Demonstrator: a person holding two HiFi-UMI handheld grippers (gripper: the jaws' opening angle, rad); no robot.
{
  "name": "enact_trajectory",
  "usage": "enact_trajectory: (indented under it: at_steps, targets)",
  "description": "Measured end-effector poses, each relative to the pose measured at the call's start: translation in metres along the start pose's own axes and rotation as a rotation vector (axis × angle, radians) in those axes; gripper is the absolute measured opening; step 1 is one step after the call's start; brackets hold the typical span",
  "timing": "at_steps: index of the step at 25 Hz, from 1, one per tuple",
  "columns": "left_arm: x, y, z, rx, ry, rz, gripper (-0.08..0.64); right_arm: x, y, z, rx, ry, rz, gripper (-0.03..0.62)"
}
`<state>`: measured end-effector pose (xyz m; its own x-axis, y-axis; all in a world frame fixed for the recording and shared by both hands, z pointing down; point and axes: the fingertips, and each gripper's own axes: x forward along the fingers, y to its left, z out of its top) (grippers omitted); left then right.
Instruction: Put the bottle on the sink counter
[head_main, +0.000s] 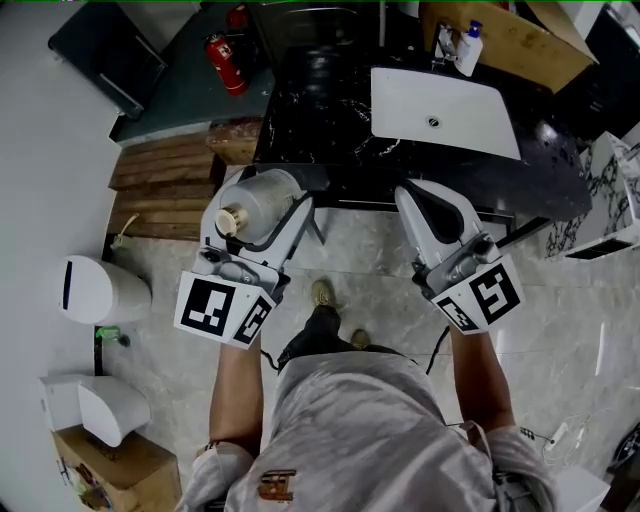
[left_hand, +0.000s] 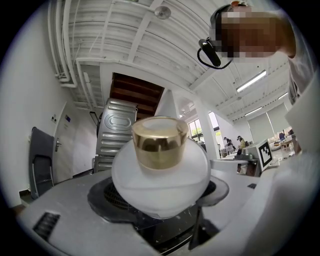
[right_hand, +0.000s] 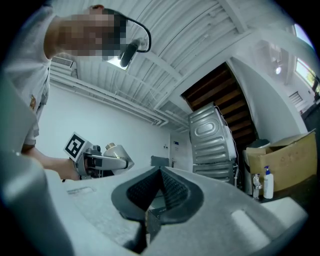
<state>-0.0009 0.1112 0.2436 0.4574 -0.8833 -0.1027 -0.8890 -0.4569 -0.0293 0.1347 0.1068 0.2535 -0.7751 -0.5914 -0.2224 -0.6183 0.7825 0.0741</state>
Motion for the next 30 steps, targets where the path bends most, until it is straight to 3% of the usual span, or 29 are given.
enact_trajectory:
  at_steps: [8,16,30]
  targets:
    - [0.044,0.037,-0.018,-0.004,0.007,-0.011,0.33,0.034,-0.036,-0.02,-0.017,0.02,-0.017,0.0]
    - [0.111,0.115,-0.04,0.001,0.04,-0.039,0.33,0.116,-0.083,-0.049,-0.024,0.048,-0.043,0.0]
    - [0.23,0.237,-0.106,0.01,0.165,-0.179,0.33,0.259,-0.152,-0.102,-0.04,0.126,-0.122,0.0]
